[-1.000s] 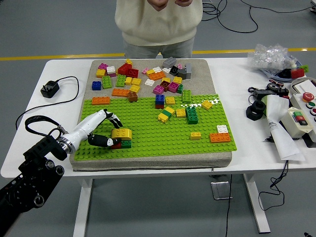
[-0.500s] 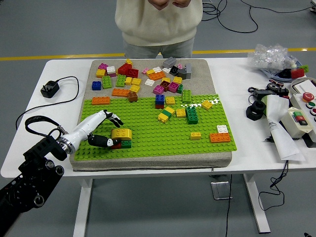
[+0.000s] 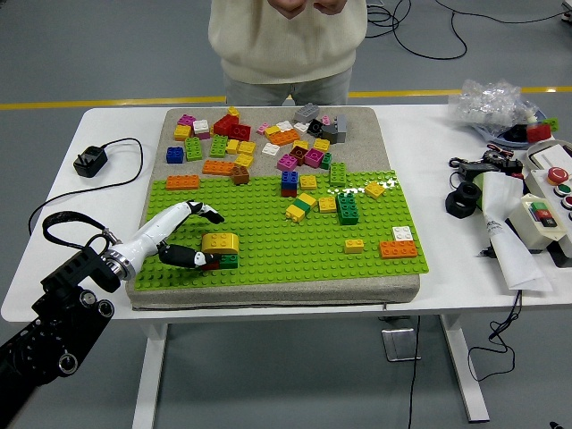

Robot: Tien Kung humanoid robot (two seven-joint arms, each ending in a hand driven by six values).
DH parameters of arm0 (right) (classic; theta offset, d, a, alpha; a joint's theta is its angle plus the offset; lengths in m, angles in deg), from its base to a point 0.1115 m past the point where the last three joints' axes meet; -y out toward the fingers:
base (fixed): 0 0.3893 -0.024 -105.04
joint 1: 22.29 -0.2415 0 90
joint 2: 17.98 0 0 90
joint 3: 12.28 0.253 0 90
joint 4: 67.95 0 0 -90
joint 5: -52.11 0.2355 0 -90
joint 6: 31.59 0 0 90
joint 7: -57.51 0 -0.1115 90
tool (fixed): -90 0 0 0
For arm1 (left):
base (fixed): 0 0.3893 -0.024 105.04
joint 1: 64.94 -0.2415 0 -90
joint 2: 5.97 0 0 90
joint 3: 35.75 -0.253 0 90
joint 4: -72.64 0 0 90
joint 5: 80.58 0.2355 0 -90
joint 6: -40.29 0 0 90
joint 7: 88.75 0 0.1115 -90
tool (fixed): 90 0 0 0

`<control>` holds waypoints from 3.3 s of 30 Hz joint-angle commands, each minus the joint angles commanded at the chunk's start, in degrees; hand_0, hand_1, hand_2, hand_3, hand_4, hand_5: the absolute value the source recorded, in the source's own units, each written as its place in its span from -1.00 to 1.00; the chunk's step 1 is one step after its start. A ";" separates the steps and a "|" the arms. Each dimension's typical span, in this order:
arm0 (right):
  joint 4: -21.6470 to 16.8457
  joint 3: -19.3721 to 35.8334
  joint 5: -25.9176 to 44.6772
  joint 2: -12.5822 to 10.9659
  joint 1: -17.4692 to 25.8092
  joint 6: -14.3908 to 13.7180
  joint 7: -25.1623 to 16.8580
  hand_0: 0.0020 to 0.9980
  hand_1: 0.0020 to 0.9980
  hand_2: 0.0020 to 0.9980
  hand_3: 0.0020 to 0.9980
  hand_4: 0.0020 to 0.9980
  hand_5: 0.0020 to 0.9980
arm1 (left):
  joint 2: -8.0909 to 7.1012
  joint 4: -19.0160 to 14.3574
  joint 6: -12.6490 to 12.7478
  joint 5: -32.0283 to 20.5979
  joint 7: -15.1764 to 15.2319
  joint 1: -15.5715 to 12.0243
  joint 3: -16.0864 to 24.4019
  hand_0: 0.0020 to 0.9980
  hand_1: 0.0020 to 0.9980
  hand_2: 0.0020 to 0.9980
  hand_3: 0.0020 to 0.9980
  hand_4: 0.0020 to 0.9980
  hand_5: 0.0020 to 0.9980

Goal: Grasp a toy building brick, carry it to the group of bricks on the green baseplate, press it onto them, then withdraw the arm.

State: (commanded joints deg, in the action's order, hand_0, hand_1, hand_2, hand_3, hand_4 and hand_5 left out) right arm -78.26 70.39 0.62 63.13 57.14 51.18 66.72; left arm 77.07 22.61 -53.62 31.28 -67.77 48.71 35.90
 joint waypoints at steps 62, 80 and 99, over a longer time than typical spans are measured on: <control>0.00 0.21 0.36 -0.23 -0.16 0.38 0.18 0.59 0.40 0.50 0.42 0.80 0.10 | -0.87 -5.20 2.47 12.89 -1.62 -4.32 0.08 1.00 0.82 0.77 0.11 0.96 0.39; 0.00 -0.07 0.36 -0.17 -0.10 0.05 0.16 0.59 0.40 0.50 0.42 0.80 0.10 | -0.73 -3.90 2.47 12.61 -1.53 -4.85 -0.02 1.00 0.81 0.76 0.11 0.96 0.38; 0.00 0.02 0.54 -0.09 -0.14 0.17 0.05 0.59 0.40 0.50 0.42 0.80 0.10 | -1.46 -13.24 2.99 -2.03 -1.24 -3.45 3.83 1.00 0.72 0.64 0.11 0.95 0.37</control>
State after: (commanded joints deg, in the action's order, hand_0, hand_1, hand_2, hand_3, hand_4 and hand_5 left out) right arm -78.26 70.41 1.16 63.04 57.01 51.34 66.78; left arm 75.61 9.37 -50.63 29.25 -69.01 45.25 39.73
